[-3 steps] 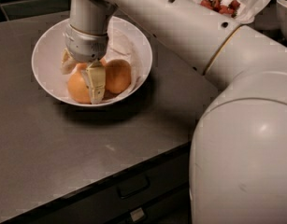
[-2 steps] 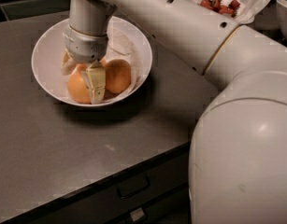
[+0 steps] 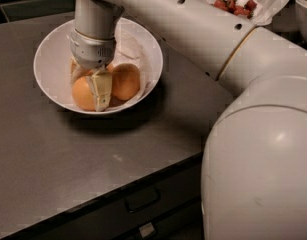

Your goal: Pick orange from white bowl

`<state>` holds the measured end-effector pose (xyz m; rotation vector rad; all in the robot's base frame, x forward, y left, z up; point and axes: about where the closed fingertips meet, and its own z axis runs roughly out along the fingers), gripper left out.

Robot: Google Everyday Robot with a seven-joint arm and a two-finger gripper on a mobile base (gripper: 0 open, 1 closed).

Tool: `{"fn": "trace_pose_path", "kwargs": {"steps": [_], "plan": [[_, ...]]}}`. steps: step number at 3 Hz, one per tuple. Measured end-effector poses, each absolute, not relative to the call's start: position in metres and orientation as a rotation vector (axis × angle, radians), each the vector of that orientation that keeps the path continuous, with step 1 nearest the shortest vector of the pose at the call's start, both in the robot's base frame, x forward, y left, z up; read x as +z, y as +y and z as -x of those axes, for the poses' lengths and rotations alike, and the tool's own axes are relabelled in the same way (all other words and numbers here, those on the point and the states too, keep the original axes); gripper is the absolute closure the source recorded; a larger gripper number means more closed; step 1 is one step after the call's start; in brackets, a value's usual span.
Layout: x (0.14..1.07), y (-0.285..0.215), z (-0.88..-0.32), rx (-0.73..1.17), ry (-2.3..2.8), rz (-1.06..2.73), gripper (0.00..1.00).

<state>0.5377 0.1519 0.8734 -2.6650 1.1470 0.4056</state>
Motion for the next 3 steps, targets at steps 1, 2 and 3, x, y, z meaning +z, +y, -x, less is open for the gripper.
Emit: {"fn": "trace_pose_path", "kwargs": {"steps": [1, 2, 3], "plan": [[0.873, 0.152, -0.538, 0.406, 1.147, 2.665, 0.84], [0.882, 0.154, -0.536, 0.376, 1.114, 2.613, 1.0], [0.905, 0.151, -0.522, 0.299, 1.017, 2.52, 1.0]]}}
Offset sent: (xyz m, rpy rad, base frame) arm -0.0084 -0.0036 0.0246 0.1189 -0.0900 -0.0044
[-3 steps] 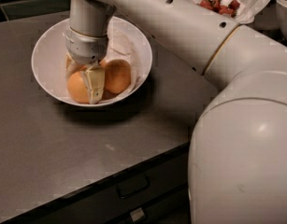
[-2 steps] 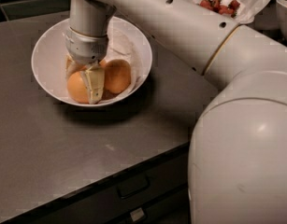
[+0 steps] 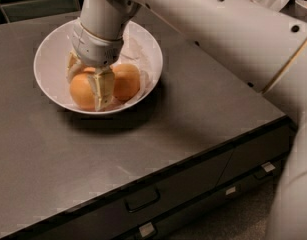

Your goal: Pick orange from white bowl

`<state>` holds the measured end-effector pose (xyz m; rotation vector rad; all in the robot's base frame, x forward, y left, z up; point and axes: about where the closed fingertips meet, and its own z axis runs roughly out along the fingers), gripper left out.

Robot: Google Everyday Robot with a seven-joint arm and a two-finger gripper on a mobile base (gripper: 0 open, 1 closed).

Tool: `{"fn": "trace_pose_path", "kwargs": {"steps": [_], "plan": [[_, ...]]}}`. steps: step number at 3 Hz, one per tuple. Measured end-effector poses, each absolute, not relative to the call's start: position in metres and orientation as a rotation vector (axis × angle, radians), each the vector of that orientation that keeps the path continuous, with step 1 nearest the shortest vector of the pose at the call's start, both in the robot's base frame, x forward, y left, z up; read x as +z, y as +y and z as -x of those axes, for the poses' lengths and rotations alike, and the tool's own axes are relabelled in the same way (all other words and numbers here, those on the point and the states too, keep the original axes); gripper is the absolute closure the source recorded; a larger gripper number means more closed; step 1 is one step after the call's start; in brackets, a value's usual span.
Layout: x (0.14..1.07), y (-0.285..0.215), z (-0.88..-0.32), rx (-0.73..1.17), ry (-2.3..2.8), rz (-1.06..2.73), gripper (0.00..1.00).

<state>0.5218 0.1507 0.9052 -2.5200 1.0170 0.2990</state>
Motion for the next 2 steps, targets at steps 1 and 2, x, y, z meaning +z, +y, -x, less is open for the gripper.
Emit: {"fn": "trace_pose_path", "kwargs": {"steps": [1, 2], "plan": [[0.933, 0.1461, -0.5066, 0.179, 0.978, 2.437, 1.0], [0.9353, 0.1472, -0.5067, 0.171, 0.976, 2.431, 1.0]]}}
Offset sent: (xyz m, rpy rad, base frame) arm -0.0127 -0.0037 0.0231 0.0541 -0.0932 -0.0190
